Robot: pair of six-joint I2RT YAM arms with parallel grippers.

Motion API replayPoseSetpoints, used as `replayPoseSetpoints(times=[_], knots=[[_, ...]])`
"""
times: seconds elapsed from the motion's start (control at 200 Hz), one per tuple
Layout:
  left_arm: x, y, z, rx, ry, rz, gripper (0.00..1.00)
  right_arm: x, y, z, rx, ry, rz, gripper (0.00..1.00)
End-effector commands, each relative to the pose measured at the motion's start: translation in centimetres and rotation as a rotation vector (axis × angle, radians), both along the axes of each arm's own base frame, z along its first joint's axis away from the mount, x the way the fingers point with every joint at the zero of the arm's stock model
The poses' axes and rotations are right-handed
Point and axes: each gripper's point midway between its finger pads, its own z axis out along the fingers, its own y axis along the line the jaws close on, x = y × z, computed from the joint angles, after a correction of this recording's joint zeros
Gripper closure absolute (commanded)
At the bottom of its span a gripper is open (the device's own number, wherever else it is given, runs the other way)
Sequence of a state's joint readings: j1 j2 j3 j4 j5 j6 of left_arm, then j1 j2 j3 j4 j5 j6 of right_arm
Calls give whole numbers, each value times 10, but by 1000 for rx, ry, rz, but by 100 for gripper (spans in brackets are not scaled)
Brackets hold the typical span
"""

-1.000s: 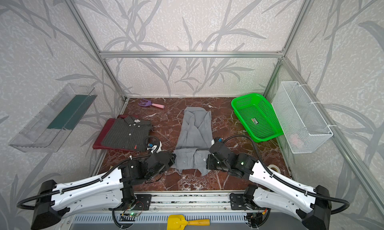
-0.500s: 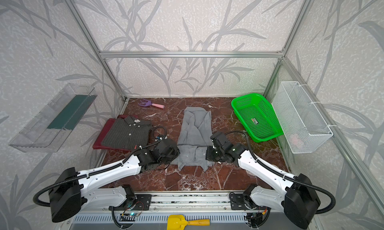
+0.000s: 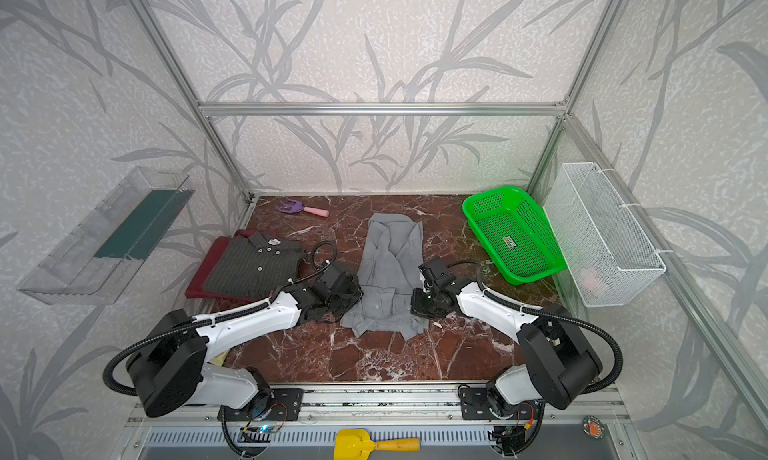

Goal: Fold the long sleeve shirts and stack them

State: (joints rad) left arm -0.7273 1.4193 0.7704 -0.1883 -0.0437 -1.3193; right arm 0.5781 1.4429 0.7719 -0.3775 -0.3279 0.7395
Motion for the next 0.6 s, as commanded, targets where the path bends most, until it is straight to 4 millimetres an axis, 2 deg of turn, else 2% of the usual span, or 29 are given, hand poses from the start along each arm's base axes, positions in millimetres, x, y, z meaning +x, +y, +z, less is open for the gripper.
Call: replayPoseSetpoints(times=[0.0, 0.12, 0.31, 0.39, 0.48, 0.595], knots=[[4, -2, 4, -36, -7, -4, 76, 9, 5, 13, 17, -47, 33, 74], [2, 4, 18, -31, -31, -2, 62, 11, -5, 27, -35, -94, 45, 58], [-15, 11, 43, -56, -41, -28, 47, 5, -19, 48, -81, -151, 67, 44], [-29, 14, 46, -59, -37, -44, 44, -3, -23, 58, -62, -165, 63, 42], [-49, 17, 41, -72, -25, -52, 43, -15, -24, 64, -19, -171, 56, 41], [-68, 18, 33, -81, -22, -64, 42, -33, -26, 60, -13, -151, 36, 41]])
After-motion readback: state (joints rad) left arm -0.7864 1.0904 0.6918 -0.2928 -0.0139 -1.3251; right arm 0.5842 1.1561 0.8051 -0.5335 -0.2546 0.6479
